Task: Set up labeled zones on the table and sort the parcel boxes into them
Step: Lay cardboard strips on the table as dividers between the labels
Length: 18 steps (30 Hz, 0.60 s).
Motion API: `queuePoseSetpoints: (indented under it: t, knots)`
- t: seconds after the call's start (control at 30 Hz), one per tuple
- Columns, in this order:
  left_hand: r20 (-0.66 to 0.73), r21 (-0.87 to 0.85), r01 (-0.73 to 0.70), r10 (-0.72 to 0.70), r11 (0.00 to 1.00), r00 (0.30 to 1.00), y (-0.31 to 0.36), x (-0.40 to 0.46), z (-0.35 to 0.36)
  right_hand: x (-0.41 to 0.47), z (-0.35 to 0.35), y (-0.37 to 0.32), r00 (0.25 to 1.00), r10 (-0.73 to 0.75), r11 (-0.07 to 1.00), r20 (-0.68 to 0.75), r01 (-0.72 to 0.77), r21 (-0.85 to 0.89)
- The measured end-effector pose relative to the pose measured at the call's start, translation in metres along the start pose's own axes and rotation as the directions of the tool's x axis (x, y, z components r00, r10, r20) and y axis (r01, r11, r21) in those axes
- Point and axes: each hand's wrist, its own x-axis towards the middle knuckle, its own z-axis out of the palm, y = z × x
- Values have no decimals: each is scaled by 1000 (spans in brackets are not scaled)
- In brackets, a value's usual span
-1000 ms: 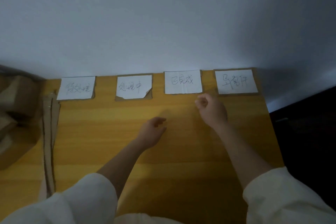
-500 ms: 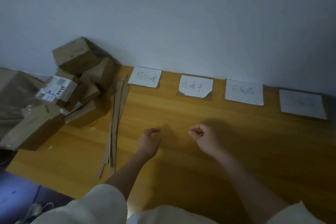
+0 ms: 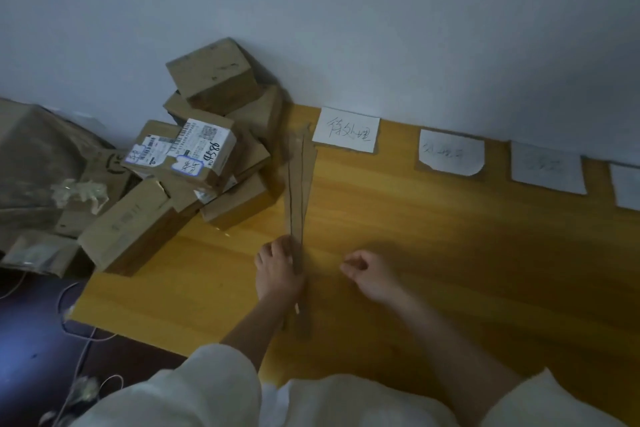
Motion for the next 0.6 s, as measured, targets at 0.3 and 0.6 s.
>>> queuePoseSetpoints:
  t: [0.3,0.6]
  knots:
    - [69,-210,-164,182,964,981,-56,21,-20,19,66,-47,996,84,996,20,-83,-44]
    - [122,-342,-103,153,934,981,-74,37,-35,37,103,-80,989,141,988,-37,-139,60]
